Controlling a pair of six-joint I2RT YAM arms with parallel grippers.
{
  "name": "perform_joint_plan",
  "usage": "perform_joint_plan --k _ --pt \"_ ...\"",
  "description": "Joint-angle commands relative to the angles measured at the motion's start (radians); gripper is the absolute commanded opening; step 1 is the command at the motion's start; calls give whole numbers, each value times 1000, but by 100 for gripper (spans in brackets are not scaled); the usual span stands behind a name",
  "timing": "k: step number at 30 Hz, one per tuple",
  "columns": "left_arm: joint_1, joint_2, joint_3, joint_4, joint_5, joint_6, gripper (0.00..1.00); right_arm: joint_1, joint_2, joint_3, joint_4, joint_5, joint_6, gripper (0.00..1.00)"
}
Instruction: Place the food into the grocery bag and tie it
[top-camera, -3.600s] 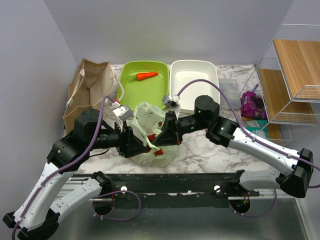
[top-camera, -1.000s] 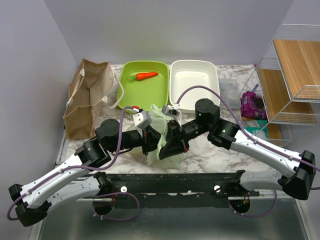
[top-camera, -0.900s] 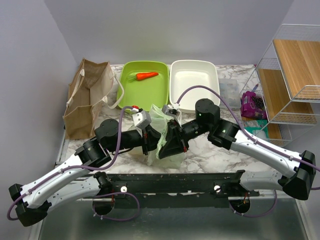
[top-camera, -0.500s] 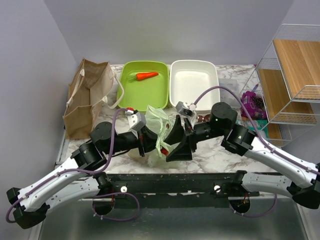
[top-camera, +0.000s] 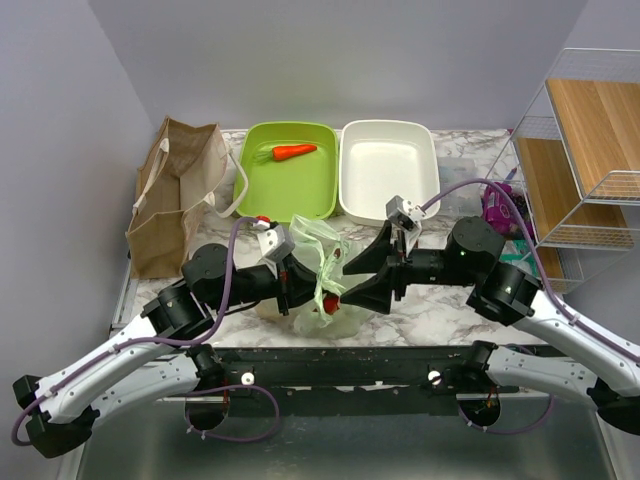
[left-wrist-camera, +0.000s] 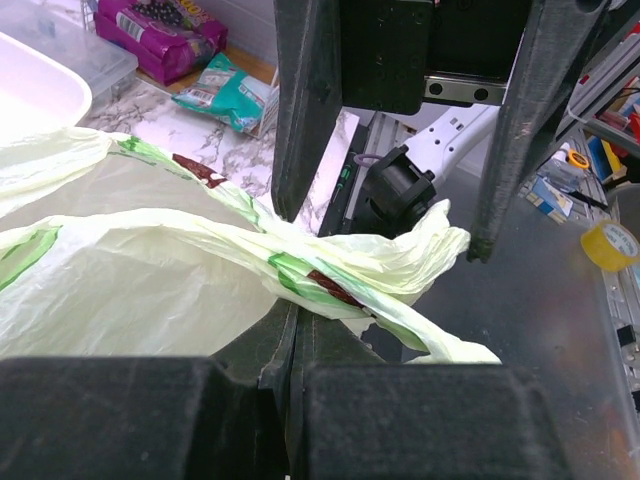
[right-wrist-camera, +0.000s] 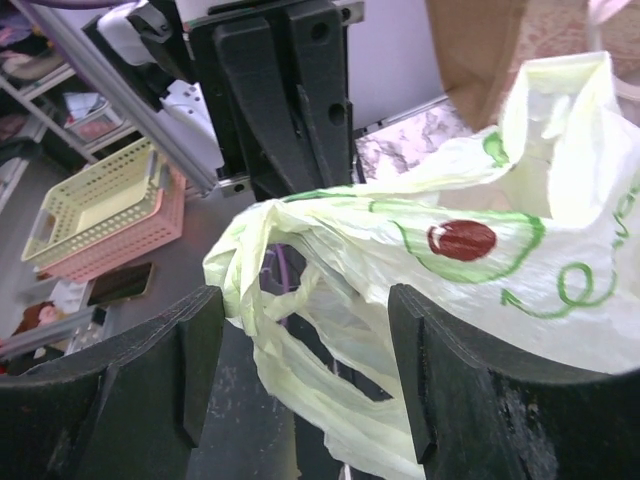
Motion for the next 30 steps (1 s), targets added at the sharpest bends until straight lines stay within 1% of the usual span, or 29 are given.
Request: perform_joint_plan --k 1,4,8,13,19,20,25,27,30 --pt "-7 -3 35 -22 1 -12 0 -1 -52 -44 -9 99 -8 71" --pt "-7 -6 42 -37 -3 -12 0 -1 -64 -58 -8 115 4 67" --pt "-7 -4 58 -67 -6 -4 0 -1 -102 -92 41 113 49 67" --pt "-6 0 68 -87 -17 -4 0 0 -57 -79 75 -24 88 72" --pt "-7 11 85 -116 -45 -18 0 -1 8 -50 147 -123 162 72" --pt "-7 11 87 -124 -49 -21 2 1 14 -44 157 -122 162 72" --pt "-7 4 91 -154 -66 -30 21 0 56 1 166 -144 180 67" --pt "-7 2 93 -167 -75 -32 27 0 74 21 152 -168 189 66" --pt "-7 2 102 -185 -90 -39 38 1 86 45 137 -186 188 65"
